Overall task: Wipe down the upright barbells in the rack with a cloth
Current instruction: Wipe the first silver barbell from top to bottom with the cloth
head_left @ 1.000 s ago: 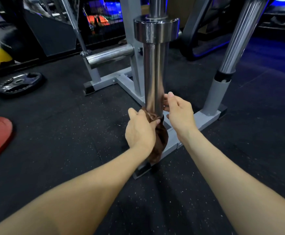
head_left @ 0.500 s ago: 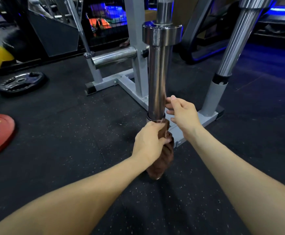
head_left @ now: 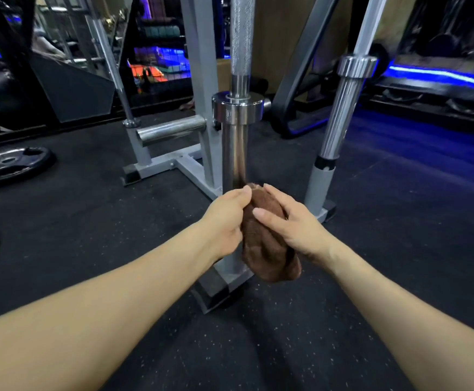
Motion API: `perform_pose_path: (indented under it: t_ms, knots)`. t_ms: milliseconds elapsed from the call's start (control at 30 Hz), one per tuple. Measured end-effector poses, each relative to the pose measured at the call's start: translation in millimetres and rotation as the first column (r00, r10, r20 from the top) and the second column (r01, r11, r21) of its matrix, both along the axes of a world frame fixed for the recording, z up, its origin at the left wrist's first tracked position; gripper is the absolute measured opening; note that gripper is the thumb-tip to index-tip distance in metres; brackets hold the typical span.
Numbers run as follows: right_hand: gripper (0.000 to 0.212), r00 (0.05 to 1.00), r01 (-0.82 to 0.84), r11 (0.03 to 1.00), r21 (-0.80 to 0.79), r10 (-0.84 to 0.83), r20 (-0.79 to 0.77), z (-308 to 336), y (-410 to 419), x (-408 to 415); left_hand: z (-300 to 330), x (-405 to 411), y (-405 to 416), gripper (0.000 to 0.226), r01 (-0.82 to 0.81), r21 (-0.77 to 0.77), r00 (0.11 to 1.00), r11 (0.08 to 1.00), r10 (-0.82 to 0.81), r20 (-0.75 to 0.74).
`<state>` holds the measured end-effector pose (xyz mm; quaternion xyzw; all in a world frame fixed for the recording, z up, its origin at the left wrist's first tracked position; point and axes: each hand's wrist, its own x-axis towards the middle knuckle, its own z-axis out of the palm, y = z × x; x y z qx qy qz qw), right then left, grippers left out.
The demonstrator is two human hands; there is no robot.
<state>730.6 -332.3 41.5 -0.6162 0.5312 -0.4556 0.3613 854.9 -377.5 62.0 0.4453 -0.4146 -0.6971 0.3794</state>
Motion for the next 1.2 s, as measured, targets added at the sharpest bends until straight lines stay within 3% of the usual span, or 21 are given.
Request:
perform_pose_path:
  t_ms: [100,267,333,500,567,733,833,900,933,1033,1100,1200]
  knots:
    - [0.037,0.977,0.159,0.980,-0.123,-0.174,-0.121,-5,-4,2,9,5,-1,0.027,0.074,0.002,0.997,0.997,-0.074,-0.010]
    - [0.019,0.878,0.476,0.876,-0.083,-0.478,-0.007,-6,-17,-2,16,18,-6,0.024,0.289,-0.131,0.935,0.948,-0.251,0.250]
    - [0.016,0.816,0.578,0.813,-0.067,-0.577,0.034,-1,-27,-2,18,23,-10,0.024,0.296,-0.160,0.938,0.942,-0.256,0.232]
    - [0.003,0.575,0.779,0.624,0.068,-0.753,0.319,37,-53,12,19,35,-25,0.026,0.137,-0.342,0.941,0.930,-0.013,0.339]
    - [0.002,0.508,0.771,0.617,0.156,-0.744,0.434,49,-61,20,18,43,-31,0.019,0.032,-0.385,0.949,0.922,0.093,0.302]
    - [0.023,0.613,0.396,0.891,0.222,-0.437,0.658,63,-66,49,10,65,-46,0.007,-0.071,-0.380,0.949,0.922,0.180,0.260]
    - [0.030,0.726,0.286,0.956,0.070,-0.264,0.634,61,-62,41,7,69,-49,0.009,-0.066,-0.394,0.948,0.917,0.181,0.263]
    - [0.038,0.870,0.324,0.943,-0.074,-0.266,0.416,59,-58,34,9,68,-52,0.011,-0.068,-0.426,0.944,0.902,0.196,0.265]
    - [0.036,0.896,0.381,0.916,-0.127,-0.332,0.294,58,-58,31,11,67,-53,0.012,-0.069,-0.442,0.943,0.894,0.204,0.264]
    - [0.018,0.769,0.636,0.745,-0.199,-0.632,0.095,64,-57,23,15,64,-53,0.013,-0.071,-0.465,0.947,0.882,0.206,0.246]
    - [0.008,0.705,0.703,0.680,-0.208,-0.705,0.080,64,-61,22,16,63,-51,0.014,-0.057,-0.462,0.948,0.885,0.193,0.252]
    - [0.011,0.755,0.653,0.740,-0.163,-0.618,0.219,61,-70,34,15,60,-51,0.015,-0.020,-0.474,0.953,0.880,0.161,0.258]
